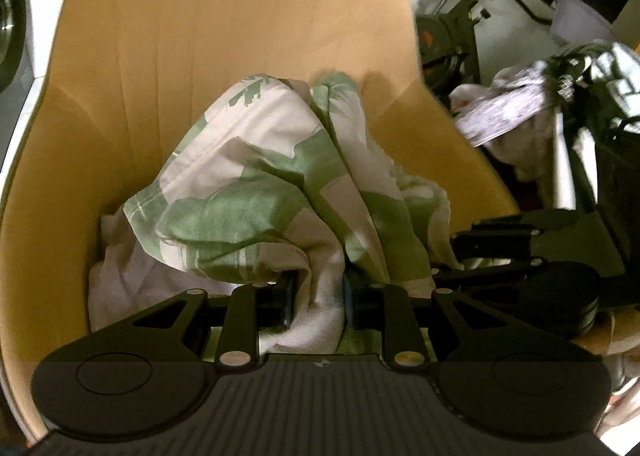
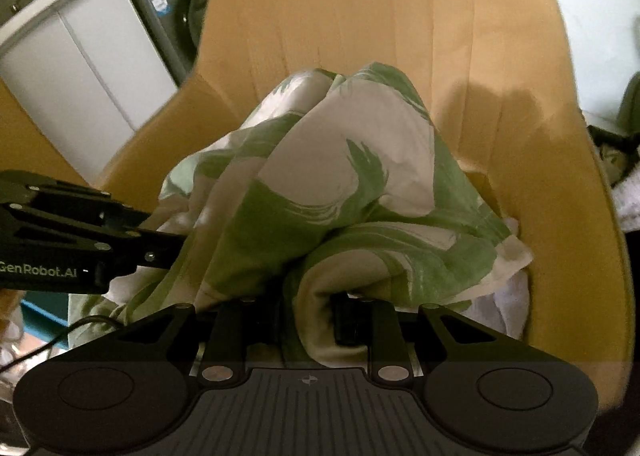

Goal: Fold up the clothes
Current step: 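Lower the shirt onto the chair seat with both grippers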

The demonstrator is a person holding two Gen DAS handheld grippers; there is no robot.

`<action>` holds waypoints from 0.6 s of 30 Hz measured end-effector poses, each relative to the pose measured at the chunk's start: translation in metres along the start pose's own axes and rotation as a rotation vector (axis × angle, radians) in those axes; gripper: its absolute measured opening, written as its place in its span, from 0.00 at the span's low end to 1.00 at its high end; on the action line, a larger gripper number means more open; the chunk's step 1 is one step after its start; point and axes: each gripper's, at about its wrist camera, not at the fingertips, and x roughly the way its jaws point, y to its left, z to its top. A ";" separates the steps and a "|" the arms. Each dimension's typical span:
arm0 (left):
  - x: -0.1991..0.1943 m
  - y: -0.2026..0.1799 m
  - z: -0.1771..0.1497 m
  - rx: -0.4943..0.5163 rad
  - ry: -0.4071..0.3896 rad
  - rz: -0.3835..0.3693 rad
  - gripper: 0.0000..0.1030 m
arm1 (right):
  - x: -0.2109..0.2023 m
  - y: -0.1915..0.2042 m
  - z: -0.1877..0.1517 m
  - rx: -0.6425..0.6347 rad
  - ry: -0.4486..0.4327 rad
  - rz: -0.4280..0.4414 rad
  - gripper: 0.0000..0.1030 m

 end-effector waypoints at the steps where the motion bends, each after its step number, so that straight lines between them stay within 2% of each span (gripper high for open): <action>1: 0.009 0.007 0.000 -0.003 0.010 0.007 0.24 | 0.010 -0.002 0.001 -0.015 0.002 -0.010 0.21; 5: 0.051 0.039 -0.006 -0.042 0.095 0.044 0.24 | 0.053 -0.013 0.001 -0.072 0.037 -0.073 0.21; 8: 0.065 0.058 -0.012 -0.078 0.137 0.048 0.24 | 0.062 -0.029 -0.002 -0.027 0.065 -0.065 0.21; 13: 0.055 0.065 -0.017 -0.049 0.150 0.014 0.24 | 0.073 -0.056 -0.005 0.040 0.103 -0.045 0.21; 18: 0.026 0.077 -0.019 -0.117 0.108 0.038 0.23 | 0.057 -0.073 0.000 0.074 0.082 -0.051 0.21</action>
